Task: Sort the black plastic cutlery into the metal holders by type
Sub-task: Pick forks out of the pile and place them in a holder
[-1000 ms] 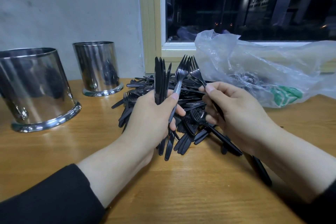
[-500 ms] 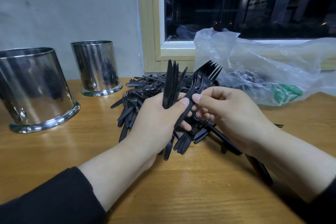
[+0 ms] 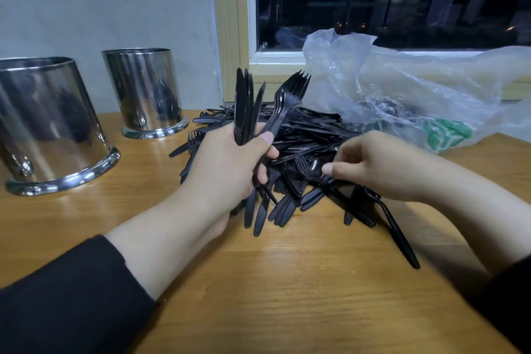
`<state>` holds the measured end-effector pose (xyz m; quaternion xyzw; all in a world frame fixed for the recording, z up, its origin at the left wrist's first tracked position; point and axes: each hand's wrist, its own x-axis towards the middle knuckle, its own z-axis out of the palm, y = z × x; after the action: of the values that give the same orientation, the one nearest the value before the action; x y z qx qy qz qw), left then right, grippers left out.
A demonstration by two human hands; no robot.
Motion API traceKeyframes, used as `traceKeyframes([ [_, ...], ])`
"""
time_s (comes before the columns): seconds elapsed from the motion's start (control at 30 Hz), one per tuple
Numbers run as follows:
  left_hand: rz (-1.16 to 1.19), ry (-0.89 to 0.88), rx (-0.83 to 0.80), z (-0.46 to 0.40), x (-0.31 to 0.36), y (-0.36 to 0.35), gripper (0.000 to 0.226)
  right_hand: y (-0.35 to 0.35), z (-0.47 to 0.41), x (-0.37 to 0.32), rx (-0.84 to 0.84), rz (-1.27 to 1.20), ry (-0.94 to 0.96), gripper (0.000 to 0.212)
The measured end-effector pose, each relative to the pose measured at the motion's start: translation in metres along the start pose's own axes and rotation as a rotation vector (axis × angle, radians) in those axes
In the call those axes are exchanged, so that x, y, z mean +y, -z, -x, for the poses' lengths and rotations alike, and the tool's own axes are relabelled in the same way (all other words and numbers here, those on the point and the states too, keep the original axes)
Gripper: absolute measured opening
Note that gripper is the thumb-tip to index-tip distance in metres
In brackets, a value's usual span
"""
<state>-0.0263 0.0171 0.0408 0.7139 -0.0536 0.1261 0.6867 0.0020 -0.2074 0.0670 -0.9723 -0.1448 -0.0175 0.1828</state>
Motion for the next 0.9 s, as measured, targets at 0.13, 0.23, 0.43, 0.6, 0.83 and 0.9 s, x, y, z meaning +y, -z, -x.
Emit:
traceKeyframes([
  [0.13, -0.026, -0.017, -0.007, 0.002, 0.000, -0.001, 0.010, -0.006, -0.002, -0.002, -0.046, 0.093, 0.011, 0.036],
  [0.23, -0.032, -0.020, -0.007, 0.002, 0.001, -0.001, 0.011, -0.011, -0.004, -0.003, -0.030, 0.126, 0.017, 0.029],
  [0.43, -0.045, -0.021, -0.011, 0.003, 0.001, -0.002, 0.011, -0.022, -0.005, -0.007, 0.032, 0.123, 0.037, 0.018],
  [0.6, -0.021, -0.014, 0.008, 0.003, 0.002, -0.002, 0.012, -0.015, -0.006, -0.003, 0.072, -0.012, 0.021, 0.018],
  [0.83, -0.016, -0.006, 0.029, 0.002, 0.001, -0.001, 0.013, 0.001, -0.001, -0.004, 0.213, -0.666, 0.026, 0.023],
  [0.9, -0.029, -0.013, 0.027, 0.004, 0.002, -0.003, 0.012, -0.003, 0.000, -0.007, 0.165, -0.814, 0.042, 0.019],
])
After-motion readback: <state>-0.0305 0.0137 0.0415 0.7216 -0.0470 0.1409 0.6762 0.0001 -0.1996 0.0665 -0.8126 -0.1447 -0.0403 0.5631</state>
